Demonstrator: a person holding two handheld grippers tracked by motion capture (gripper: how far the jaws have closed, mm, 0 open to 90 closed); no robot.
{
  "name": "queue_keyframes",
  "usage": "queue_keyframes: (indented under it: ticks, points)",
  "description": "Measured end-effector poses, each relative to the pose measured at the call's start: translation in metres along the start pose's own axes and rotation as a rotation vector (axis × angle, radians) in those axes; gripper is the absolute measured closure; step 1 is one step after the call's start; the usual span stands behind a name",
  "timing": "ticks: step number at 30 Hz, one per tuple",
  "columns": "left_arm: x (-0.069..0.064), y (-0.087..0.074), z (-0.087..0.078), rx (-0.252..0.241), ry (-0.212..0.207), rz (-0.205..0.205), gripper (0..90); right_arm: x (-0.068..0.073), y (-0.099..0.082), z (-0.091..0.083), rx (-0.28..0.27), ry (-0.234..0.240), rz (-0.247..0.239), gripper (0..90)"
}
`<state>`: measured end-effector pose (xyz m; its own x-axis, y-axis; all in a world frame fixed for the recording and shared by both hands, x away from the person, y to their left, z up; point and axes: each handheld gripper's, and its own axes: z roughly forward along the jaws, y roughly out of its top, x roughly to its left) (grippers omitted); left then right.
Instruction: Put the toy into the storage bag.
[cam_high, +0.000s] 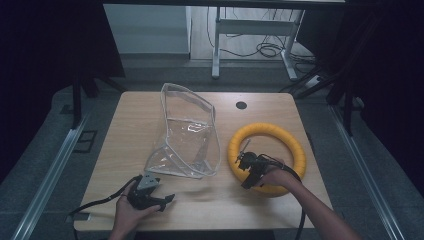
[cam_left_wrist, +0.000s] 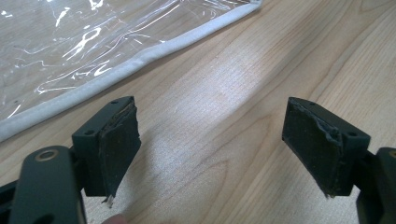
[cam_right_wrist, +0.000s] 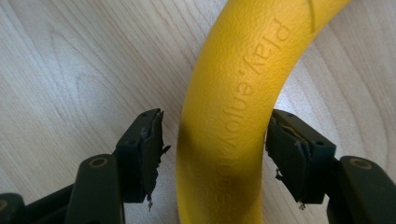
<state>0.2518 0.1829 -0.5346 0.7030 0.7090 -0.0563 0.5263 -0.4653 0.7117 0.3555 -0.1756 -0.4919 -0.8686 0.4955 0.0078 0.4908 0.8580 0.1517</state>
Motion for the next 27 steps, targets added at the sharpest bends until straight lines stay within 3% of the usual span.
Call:
queue_keyframes:
  ticks: [4,6,19,23,27]
  points:
    - [0.0,0.0,0.0,0.001,-0.002,0.0,18.8,-0.002,0.0,0.004,0.009,-0.005,0.0,44.8]
    - [0.0,0.0,0.0,0.002,0.0,0.0,18.8,-0.004,0.001,0.005,0.021,0.025,0.008,47.8]
    - [0.0,0.0,0.0,0.001,0.0,0.001,18.9,-0.008,0.001,0.006,0.032,0.053,0.012,50.1]
    - [0.0,0.0,0.0,0.001,0.0,0.002,18.9,-0.01,-0.003,-0.001,0.016,0.052,0.004,50.4]
    - [0.0,0.0,0.0,0.0,0.0,0.003,18.9,-0.015,-0.007,-0.015,-0.041,0.052,0.02,50.8]
